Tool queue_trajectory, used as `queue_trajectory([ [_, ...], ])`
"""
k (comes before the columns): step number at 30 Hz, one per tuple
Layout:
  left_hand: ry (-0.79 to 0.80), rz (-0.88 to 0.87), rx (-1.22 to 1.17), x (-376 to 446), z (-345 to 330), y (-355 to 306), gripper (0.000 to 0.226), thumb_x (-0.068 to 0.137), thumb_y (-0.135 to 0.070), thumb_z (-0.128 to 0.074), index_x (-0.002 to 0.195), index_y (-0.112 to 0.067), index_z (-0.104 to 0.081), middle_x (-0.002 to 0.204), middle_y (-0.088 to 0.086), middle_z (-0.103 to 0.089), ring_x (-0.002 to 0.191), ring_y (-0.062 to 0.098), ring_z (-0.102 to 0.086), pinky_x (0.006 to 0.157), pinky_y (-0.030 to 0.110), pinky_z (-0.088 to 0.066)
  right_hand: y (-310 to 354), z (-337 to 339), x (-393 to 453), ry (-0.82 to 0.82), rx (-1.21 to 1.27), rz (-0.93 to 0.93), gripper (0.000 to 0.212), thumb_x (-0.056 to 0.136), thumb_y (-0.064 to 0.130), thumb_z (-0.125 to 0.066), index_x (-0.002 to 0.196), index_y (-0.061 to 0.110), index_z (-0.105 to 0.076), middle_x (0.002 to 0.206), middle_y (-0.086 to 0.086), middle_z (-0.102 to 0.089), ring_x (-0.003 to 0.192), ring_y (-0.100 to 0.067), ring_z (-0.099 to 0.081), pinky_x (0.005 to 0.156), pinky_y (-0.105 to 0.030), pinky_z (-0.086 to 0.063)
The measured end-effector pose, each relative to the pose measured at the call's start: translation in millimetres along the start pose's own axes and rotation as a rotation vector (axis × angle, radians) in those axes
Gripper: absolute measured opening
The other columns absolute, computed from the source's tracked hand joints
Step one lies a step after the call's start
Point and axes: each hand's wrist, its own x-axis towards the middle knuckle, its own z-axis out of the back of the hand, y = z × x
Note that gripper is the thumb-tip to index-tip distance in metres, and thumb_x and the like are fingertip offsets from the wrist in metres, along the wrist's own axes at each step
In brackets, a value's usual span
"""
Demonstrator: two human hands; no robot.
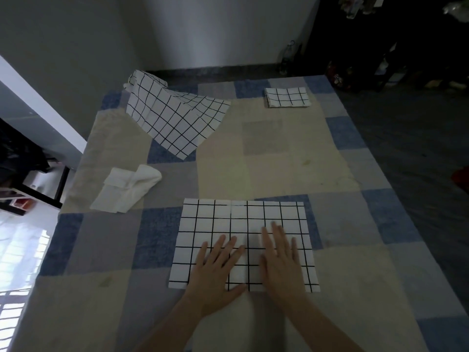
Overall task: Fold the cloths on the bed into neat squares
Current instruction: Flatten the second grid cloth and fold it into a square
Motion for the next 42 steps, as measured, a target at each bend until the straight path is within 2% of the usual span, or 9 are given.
queue_trajectory([
  [15, -0.016, -0.111, 0.051, -39.2, -0.9, 62.9, 0.053, 0.104, -0.045, -0.021, 0.154, -0.033, -0.006, 0.163, -0.005, -0.001, 0.149, 0.017, -0.001, 0.115, 0.042, -0.007, -48.8, -8.6, -11.0, 0.117, -0.106, 0.020, 0.057, 0.099, 0.045, -0.015, 0.153, 0.024, -0.020, 0.161, -0.001, -0.012, 0.149, -0.017, -0.006, 0.117, -0.041, -0.007],
  [24, -0.051, 0.227, 0.036, -88.3, 2.9, 110.3, 0.052, 0.103, -0.041, -0.014, 0.154, -0.030, -0.013, 0.162, -0.002, -0.006, 0.148, 0.023, -0.014, 0.116, 0.039, -0.007, -67.2, 3.4, -14.2, 0.164, -0.135, 0.010, 0.057, 0.100, 0.044, -0.017, 0.153, 0.024, -0.015, 0.162, 0.000, -0.006, 0.149, -0.017, -0.004, 0.118, -0.038, -0.006],
  [27, -0.130, 0.253, -0.063, -79.5, 10.2, 82.4, 0.078, 0.091, -0.014, -0.052, 0.154, -0.029, -0.009, 0.163, 0.000, 0.002, 0.149, 0.026, -0.001, 0.116, 0.039, -0.003, -64.4, 7.7, -13.6, 0.191, -0.141, 0.004, 0.058, 0.099, 0.045, -0.018, 0.153, 0.024, -0.017, 0.162, -0.001, -0.009, 0.149, -0.017, -0.004, 0.117, -0.037, -0.003],
  [29, -0.088, 0.119, -0.092, -67.9, 18.7, 45.2, 0.097, 0.076, 0.000, -0.060, 0.154, -0.029, -0.010, 0.162, 0.000, 0.011, 0.148, 0.020, 0.014, 0.116, 0.038, 0.004, -61.7, 12.9, -12.6, 0.226, -0.148, -0.015, 0.058, 0.099, 0.046, -0.019, 0.153, 0.024, -0.017, 0.161, -0.002, -0.010, 0.148, -0.016, -0.004, 0.116, -0.035, 0.001],
  [32, -0.034, -0.107, -0.053, -58.1, 14.6, -4.1, 0.066, 0.097, -0.025, -0.037, 0.153, -0.035, -0.004, 0.161, -0.007, 0.014, 0.146, 0.015, 0.019, 0.120, 0.045, 0.007, -58.8, 19.8, -12.3, 0.267, -0.163, -0.018, 0.059, 0.099, 0.048, -0.017, 0.152, 0.023, -0.021, 0.159, -0.004, -0.017, 0.146, -0.017, -0.010, 0.115, -0.036, -0.002],
  [35, 0.158, -0.095, -0.015, -54.7, 0.6, -23.8, 0.064, 0.094, -0.050, -0.035, 0.152, -0.032, -0.014, 0.160, -0.001, -0.022, 0.147, 0.020, -0.010, 0.114, 0.050, -0.025, -58.0, 27.1, -7.6, 0.285, -0.158, -0.008, 0.064, 0.098, 0.051, -0.005, 0.147, 0.020, -0.032, 0.155, -0.007, -0.031, 0.142, -0.023, -0.029, 0.111, -0.043, -0.029],
  [37, 0.195, -0.061, 0.019, -51.9, 2.8, -27.5, 0.066, 0.092, -0.053, -0.037, 0.151, -0.032, -0.019, 0.158, 0.003, -0.027, 0.146, 0.024, -0.017, 0.112, 0.051, -0.032, -53.2, 37.4, -4.7, 0.279, -0.148, 0.009, 0.061, 0.098, 0.051, -0.012, 0.144, 0.020, -0.038, 0.153, -0.008, -0.035, 0.139, -0.026, -0.035, 0.106, -0.045, -0.037],
  [40, 0.181, -0.124, 0.069, -46.4, 14.0, -26.3, 0.062, 0.097, -0.045, -0.032, 0.153, -0.032, -0.007, 0.162, 0.005, 0.004, 0.148, 0.027, 0.009, 0.117, 0.048, 0.007, -46.0, 52.7, -2.4, 0.311, -0.140, 0.018, 0.052, 0.094, 0.038, -0.044, 0.143, 0.024, -0.034, 0.158, -0.007, -0.020, 0.143, -0.026, -0.024, 0.108, -0.042, -0.032],
  [42, 0.201, -0.128, 0.062, -41.0, 23.1, -28.0, 0.062, 0.098, -0.043, -0.033, 0.153, -0.032, -0.006, 0.162, 0.007, 0.007, 0.148, 0.026, 0.010, 0.115, 0.045, 0.014, -41.6, 63.4, -5.5, 0.266, -0.153, -0.026, 0.055, 0.089, 0.034, -0.055, 0.140, 0.023, -0.038, 0.155, -0.007, -0.024, 0.139, -0.027, -0.032, 0.102, -0.042, -0.039],
])
